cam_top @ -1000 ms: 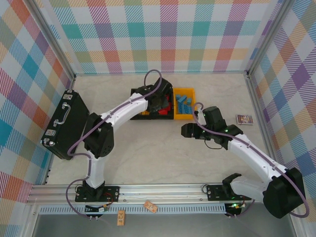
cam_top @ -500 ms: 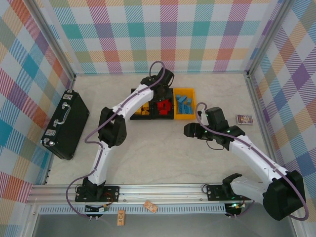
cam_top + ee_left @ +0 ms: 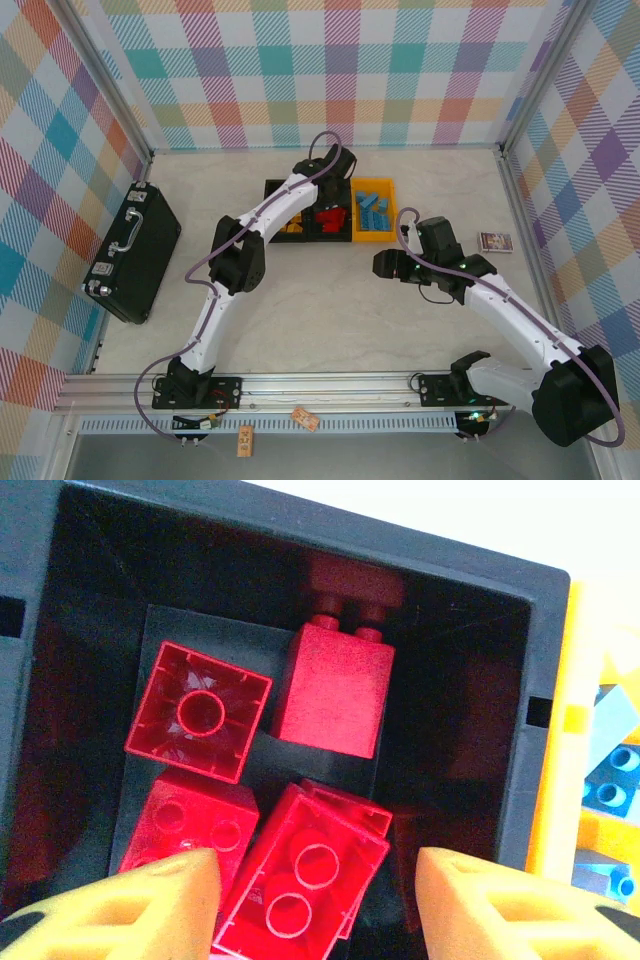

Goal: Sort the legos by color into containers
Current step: Place the lego in the container, then reset both arms

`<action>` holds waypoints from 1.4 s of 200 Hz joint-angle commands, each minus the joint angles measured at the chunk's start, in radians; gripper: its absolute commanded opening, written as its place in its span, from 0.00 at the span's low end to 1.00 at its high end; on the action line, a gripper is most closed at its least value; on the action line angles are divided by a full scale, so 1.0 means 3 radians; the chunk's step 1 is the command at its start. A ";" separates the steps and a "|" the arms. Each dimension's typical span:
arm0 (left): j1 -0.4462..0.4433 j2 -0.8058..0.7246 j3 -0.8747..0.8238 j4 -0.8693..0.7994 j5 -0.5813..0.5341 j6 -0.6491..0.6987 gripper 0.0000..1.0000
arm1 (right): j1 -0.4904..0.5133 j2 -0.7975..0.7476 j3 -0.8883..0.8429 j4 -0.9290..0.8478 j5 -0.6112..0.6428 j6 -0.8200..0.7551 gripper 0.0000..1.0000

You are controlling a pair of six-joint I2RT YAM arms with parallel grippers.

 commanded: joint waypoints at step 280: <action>0.1488 -0.3859 -0.5903 0.3944 -0.1528 0.1879 1.00 | -0.0724 0.0616 -0.1034 0.3006 0.3301 -0.1289 0.99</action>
